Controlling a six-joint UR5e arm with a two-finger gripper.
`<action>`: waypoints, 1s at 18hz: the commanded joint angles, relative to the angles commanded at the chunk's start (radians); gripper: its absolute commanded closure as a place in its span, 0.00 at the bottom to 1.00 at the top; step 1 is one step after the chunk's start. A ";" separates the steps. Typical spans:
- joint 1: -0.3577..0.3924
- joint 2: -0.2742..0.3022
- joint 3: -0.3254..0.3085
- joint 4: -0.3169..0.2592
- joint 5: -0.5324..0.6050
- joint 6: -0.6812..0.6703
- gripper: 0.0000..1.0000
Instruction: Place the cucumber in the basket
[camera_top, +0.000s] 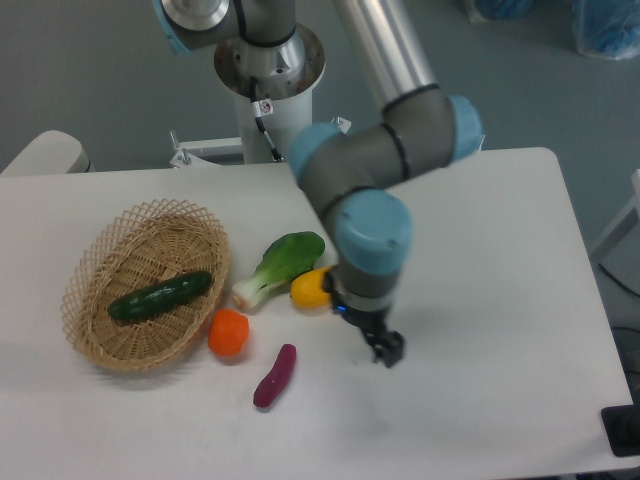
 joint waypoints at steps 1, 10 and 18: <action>0.017 -0.014 0.018 -0.002 -0.002 0.028 0.00; 0.111 -0.088 0.100 0.002 -0.049 0.178 0.00; 0.112 -0.083 0.080 0.014 -0.067 0.204 0.00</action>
